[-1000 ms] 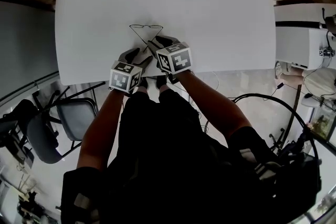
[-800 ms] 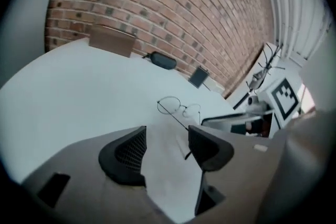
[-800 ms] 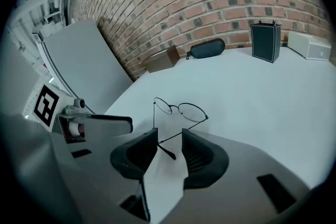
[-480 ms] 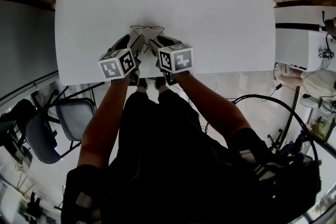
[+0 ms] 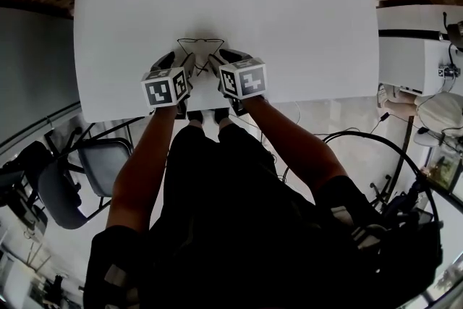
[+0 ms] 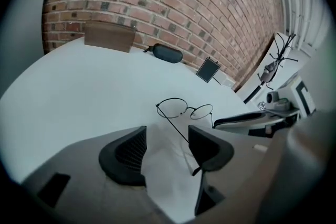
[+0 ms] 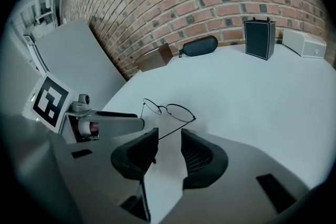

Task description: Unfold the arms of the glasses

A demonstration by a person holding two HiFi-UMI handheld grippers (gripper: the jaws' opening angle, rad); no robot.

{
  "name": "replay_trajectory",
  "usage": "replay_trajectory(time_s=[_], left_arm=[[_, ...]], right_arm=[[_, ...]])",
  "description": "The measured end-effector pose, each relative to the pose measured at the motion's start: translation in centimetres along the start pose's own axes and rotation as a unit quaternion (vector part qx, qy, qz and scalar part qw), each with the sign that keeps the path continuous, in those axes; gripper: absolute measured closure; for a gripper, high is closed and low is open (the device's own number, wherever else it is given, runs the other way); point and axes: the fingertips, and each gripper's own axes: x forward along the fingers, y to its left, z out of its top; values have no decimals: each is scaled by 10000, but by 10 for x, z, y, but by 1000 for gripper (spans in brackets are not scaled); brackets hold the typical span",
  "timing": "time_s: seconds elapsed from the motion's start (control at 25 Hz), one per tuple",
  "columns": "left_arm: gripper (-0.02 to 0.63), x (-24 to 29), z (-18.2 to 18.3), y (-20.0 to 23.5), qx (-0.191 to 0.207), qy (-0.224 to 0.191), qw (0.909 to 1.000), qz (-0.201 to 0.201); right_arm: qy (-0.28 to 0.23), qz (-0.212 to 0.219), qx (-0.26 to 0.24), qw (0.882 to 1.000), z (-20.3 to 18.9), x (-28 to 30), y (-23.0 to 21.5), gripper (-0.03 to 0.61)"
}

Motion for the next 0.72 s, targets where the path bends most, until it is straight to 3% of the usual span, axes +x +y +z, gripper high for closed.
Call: replay_trajectory(time_s=[0.16,0.36,0.72], left_arm=[[360,-2,1,1,207,17,9998,-26],[360,-1,-1,-4,-47,-17,9999,-88],[360,-2,-4,-2,72,6,10000,-62]], right_arm=[[-35,-63,231,9997,1,-3,-10,454],[12,112,1289,9916,-5,-2,11,442],[169,11,1255,9919,-18,5,0,433]])
